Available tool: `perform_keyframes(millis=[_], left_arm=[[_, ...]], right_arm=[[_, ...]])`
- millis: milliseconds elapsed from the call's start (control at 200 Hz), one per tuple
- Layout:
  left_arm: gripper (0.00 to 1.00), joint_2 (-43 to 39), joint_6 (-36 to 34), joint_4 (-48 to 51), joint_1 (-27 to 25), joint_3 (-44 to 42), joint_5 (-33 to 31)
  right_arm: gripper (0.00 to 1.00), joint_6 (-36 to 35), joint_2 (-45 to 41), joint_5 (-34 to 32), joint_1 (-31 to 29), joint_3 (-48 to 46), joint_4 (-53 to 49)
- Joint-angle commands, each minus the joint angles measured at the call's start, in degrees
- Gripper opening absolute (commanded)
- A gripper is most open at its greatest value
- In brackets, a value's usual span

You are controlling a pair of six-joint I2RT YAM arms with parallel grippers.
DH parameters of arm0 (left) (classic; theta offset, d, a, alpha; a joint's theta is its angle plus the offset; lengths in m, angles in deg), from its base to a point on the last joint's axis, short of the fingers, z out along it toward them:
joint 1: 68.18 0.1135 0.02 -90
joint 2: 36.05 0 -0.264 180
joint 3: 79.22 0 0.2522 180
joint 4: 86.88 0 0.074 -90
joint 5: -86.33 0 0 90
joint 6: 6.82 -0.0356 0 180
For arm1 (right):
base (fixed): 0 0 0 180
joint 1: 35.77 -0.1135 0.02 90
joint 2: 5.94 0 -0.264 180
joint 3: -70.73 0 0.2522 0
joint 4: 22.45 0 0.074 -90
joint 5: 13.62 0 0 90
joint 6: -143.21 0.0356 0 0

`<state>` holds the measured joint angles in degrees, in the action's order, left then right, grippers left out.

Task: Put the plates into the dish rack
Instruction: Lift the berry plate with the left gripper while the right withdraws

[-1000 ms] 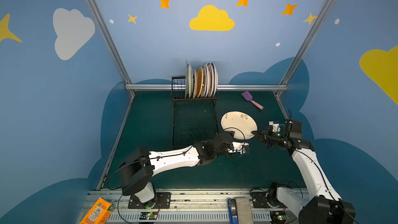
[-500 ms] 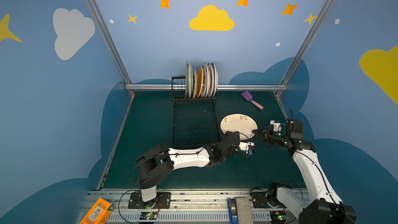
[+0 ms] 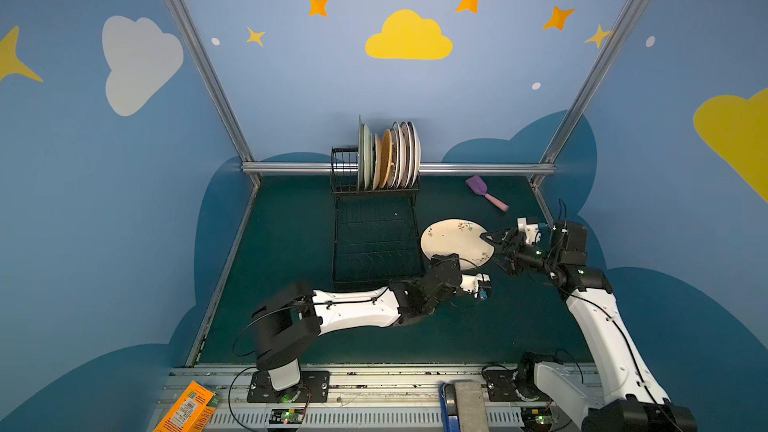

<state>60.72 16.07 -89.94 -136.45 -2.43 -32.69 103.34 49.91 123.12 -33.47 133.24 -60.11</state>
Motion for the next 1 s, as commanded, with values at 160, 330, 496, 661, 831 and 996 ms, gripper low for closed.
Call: perform_keyframes(millis=[160,330,496,661,831,996], left_arm=[[0.04,-17.8,18.0,15.1,-3.2,-4.0,-0.4],[0.04,-30.2,39.3,29.2,-3.6,-1.5,-3.1],[0.04,-39.0,59.9,37.9,-2.5,4.6,-10.8],[0.04,-42.7,72.7,45.9,3.7,14.2,-10.4],[0.04,-40.1,82.3,54.2,21.1,27.4,3.6],[0.04,-29.1,83.5,59.7,33.6,42.6,17.3]], right_arm=[[0.85,-8.1,-0.6,-4.8,-0.6,9.5,1.9],[0.85,-9.2,-1.7,-5.3,-2.1,10.0,4.3],[0.85,-13.3,-3.3,-9.6,-7.7,7.0,8.1],[0.85,-17.1,-2.3,-10.5,-13.9,5.6,9.1],[0.85,-19.0,-2.2,-9.9,-18.8,3.1,13.9],[0.85,-21.7,-1.1,-10.5,-24.2,3.4,14.6]])
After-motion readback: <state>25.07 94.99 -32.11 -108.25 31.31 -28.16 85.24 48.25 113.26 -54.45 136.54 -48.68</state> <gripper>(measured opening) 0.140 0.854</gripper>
